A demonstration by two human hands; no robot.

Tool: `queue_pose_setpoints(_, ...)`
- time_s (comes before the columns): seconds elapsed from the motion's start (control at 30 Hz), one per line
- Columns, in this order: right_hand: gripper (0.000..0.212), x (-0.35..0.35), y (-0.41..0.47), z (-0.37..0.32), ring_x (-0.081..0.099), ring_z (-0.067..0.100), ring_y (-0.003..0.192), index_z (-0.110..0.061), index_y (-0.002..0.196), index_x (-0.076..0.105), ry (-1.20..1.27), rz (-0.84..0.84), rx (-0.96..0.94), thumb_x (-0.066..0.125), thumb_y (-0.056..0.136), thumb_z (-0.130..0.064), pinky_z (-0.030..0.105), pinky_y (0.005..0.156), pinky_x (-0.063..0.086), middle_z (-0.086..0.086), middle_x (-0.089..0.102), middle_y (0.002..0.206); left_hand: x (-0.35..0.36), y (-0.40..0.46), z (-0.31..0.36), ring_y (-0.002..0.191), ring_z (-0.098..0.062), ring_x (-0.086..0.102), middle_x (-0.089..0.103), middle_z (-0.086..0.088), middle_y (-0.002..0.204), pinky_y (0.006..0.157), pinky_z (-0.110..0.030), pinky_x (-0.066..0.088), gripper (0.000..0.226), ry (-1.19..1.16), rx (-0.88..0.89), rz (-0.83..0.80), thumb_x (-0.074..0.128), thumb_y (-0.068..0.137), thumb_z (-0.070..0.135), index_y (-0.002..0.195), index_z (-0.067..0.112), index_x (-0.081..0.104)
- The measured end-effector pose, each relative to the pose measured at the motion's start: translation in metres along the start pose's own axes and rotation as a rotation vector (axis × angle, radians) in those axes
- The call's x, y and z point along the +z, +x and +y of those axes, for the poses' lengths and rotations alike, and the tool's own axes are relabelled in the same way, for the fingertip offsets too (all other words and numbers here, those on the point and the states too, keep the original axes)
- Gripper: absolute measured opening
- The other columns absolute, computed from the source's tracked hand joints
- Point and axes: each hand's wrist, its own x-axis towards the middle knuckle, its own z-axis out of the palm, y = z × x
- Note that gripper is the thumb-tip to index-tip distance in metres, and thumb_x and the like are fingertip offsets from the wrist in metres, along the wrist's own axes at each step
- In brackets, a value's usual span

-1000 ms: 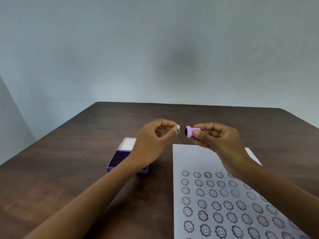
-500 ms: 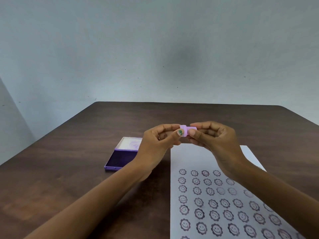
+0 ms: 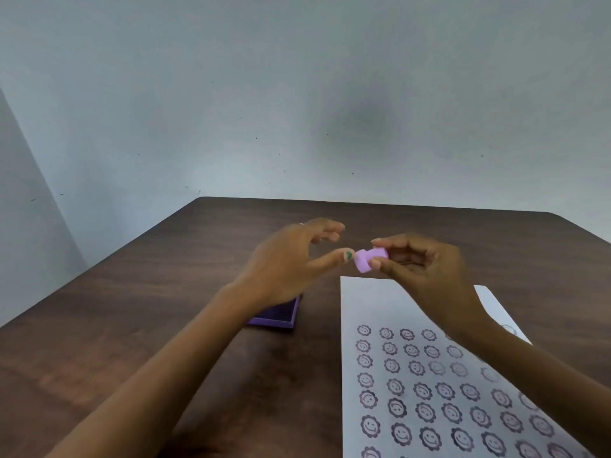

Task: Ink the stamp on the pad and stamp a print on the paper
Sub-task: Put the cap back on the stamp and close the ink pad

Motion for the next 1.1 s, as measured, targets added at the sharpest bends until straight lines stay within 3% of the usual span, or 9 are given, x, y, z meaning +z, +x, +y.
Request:
queue_pose_setpoints(0.17,0.027,0.009,-0.007,-0.005,0.065,0.007,0.088,-0.014,0.102,0.069,-0.225,-0.084,-0.168,0.071,0.076,-0.020,0.015,0.076,0.054,-0.001,0.071,0.101,-0.031,-0.027,-0.033,0.123,-0.001,0.042,0.047,0.020,0.134,0.099,-0.025,0.033,0.074,0.064,-0.113,-0.053,0.053,0.071,0.075,0.134,0.040,0.040)
queue_pose_setpoints(0.3,0.027,0.021,-0.007,-0.007,0.060,-0.003,0.088,-0.021,0.102,0.068,-0.268,-0.187,-0.166,0.071,0.076,-0.025,0.003,0.074,0.046,-0.013,0.065,0.100,-0.043,-0.059,-0.062,0.141,-0.013,0.017,0.019,0.013,0.155,0.113,-0.038,0.021,0.110,0.141,-0.333,-0.283,0.051,0.052,0.085,0.145,0.042,0.012)
queue_pose_setpoints(0.43,0.032,0.036,-0.008,-0.004,0.051,-0.004,0.088,-0.030,0.109,0.063,-0.419,-0.356,-0.150,0.068,0.078,-0.034,0.007,0.074,0.037,-0.022,0.057,0.100,-0.049,-0.067,-0.072,0.145,-0.012,0.005,0.000,0.011,0.159,0.118,-0.042,0.009,0.131,0.229,-0.418,-0.471,0.052,0.045,0.088,0.147,0.036,-0.011)
queue_pose_setpoints(0.53,0.034,0.040,-0.008,-0.004,0.048,-0.005,0.085,-0.032,0.110,0.061,-0.474,-0.413,-0.136,0.067,0.077,-0.040,0.008,0.073,0.033,-0.024,0.054,0.098,-0.049,-0.066,-0.072,0.146,-0.016,0.006,0.002,0.009,0.160,0.118,-0.048,0.009,0.133,0.229,-0.419,-0.523,0.058,0.047,0.086,0.146,0.037,-0.016)
queue_pose_setpoints(0.63,0.050,0.037,-0.002,-0.013,0.049,-0.007,0.087,-0.036,0.111,0.058,-0.477,-0.417,-0.145,0.057,0.068,-0.061,0.014,0.075,0.035,-0.030,0.054,0.089,-0.049,-0.066,-0.072,0.146,-0.016,0.005,0.002,0.007,0.160,0.118,-0.049,0.008,0.130,0.234,-0.411,-0.537,0.061,0.052,0.082,0.146,0.035,-0.016)
queue_pose_setpoints(0.7,0.051,0.036,0.007,-0.021,0.054,-0.004,0.089,-0.032,0.106,0.061,-0.409,-0.383,-0.131,0.050,0.068,-0.064,0.017,0.074,0.040,-0.024,0.061,0.088,-0.049,-0.066,-0.073,0.146,-0.016,0.004,0.002,0.006,0.160,0.118,-0.050,0.007,0.129,0.244,-0.406,-0.535,0.060,0.055,0.082,0.147,0.031,-0.015)
queue_pose_setpoints(0.83,0.022,0.046,0.037,-0.020,0.060,0.002,0.080,-0.022,0.094,0.067,-0.383,-0.432,-0.060,0.057,0.084,-0.038,0.014,0.064,0.042,-0.006,0.069,0.090,-0.046,-0.065,-0.072,0.147,-0.017,0.001,0.000,0.002,0.161,0.118,-0.049,0.001,0.126,0.264,-0.421,-0.541,0.053,0.058,0.082,0.148,0.027,-0.016)
queue_pose_setpoints(0.97,0.024,0.071,0.058,-0.007,0.061,0.014,0.087,-0.010,0.100,0.067,-0.420,-0.611,0.060,0.062,0.084,-0.027,0.023,0.073,0.048,0.006,0.070,0.101,-0.044,-0.066,-0.070,0.147,-0.018,-0.001,-0.001,-0.001,0.161,0.118,-0.045,-0.002,0.121,0.272,-0.431,-0.531,0.050,0.063,0.080,0.148,0.025,-0.017)
queue_pose_setpoints(1.1,0.023,0.096,0.071,-0.001,0.059,0.014,0.087,-0.006,0.100,0.067,-0.393,-0.633,0.128,0.066,0.081,-0.019,0.024,0.074,0.044,0.009,0.068,0.103,-0.043,-0.067,-0.070,0.146,-0.016,-0.008,-0.005,-0.001,0.161,0.117,-0.043,-0.006,0.114,0.247,-0.441,-0.526,0.049,0.071,0.075,0.147,0.023,-0.018)
